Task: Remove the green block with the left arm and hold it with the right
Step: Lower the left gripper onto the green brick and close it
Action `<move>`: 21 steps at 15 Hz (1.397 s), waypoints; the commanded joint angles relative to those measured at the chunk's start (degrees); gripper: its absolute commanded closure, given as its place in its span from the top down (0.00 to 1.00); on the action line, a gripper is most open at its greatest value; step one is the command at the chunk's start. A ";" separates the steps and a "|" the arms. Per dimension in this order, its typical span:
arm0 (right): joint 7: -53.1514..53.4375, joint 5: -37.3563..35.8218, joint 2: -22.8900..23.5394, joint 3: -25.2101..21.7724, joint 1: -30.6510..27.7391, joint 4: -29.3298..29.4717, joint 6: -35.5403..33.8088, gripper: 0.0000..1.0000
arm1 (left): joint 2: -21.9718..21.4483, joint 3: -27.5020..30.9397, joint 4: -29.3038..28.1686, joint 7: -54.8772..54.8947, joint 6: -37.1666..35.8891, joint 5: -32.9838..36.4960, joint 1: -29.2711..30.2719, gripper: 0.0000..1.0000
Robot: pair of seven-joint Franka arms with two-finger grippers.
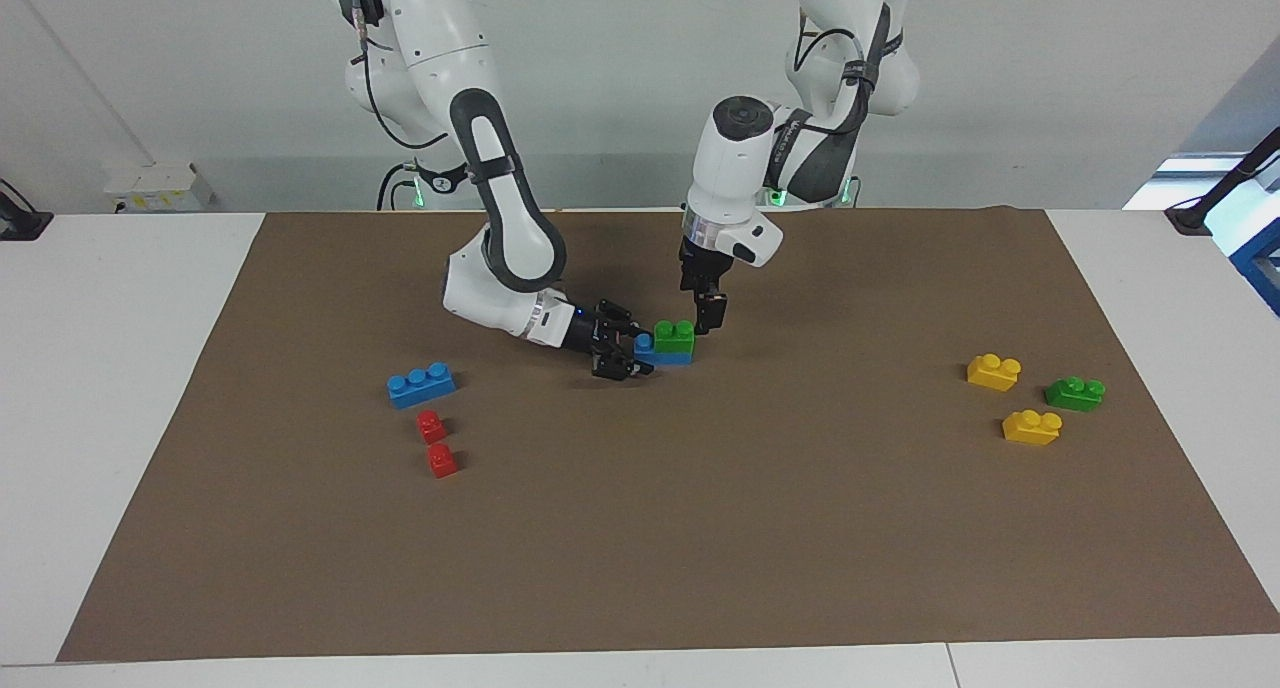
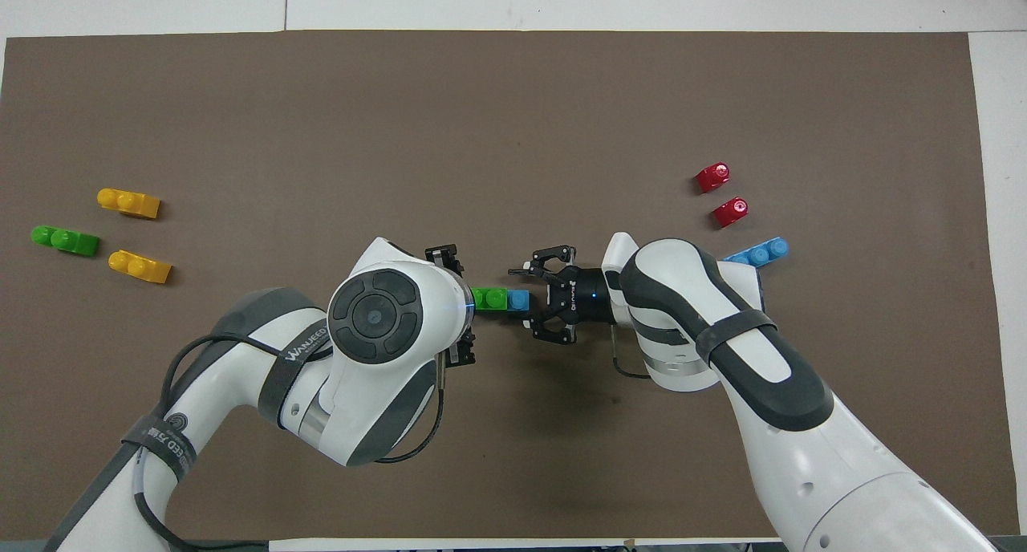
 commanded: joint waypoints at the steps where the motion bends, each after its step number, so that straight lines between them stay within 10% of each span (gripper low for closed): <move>1: -1.55 1.42 0.19 0.41 -0.19 -0.28 1.36 0.67 | 0.31 0.96 -0.06 -2.05 1.27 1.43 -1.33 1.00; 21: -1.46 1.42 0.19 0.41 -0.19 -0.54 1.98 0.40 | 1.45 0.96 -0.06 -3.98 0.92 1.87 -2.21 1.00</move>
